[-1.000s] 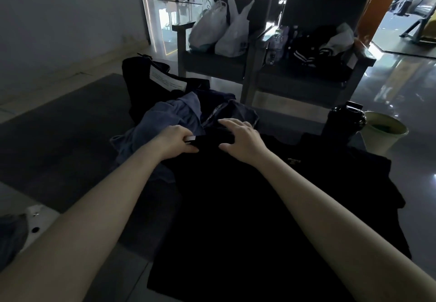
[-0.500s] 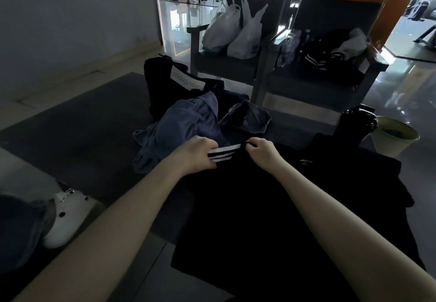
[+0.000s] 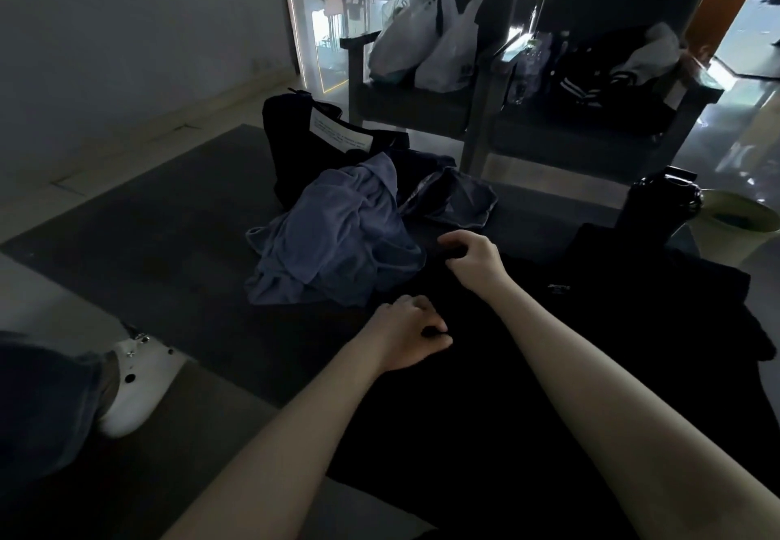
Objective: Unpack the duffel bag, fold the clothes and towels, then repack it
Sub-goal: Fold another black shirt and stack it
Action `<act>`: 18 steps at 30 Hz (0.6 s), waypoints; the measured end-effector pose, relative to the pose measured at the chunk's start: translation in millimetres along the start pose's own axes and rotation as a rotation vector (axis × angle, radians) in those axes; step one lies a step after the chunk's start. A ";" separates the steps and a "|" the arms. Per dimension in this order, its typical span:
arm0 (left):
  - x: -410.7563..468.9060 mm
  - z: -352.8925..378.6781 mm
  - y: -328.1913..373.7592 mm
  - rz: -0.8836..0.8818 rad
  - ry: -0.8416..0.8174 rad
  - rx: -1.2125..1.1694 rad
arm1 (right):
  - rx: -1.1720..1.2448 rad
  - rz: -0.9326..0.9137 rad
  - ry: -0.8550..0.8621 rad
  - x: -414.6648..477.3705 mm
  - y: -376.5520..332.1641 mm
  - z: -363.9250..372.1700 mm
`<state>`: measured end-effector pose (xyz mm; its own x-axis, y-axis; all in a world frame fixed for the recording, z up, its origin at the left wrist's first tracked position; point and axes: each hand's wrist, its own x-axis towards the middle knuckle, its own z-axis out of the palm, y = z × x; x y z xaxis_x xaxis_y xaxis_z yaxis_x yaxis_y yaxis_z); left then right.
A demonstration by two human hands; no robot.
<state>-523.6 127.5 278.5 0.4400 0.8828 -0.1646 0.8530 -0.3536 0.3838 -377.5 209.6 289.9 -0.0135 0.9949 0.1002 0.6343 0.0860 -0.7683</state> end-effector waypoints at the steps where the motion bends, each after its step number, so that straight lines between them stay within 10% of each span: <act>1: 1.2 2.2 -4.9 -0.023 0.015 0.014 | -0.053 -0.039 -0.013 6.3 1.2 1.4; 18: -3.2 39.3 -19.0 -0.131 -0.120 0.249 | -0.856 -0.171 -0.269 -26.0 55.5 27.2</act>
<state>-530.2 119.3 236.0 0.3389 0.8882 -0.3103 0.9408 -0.3172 0.1196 -363.0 190.0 227.4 -0.2716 0.9603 -0.0636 0.9624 0.2713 -0.0144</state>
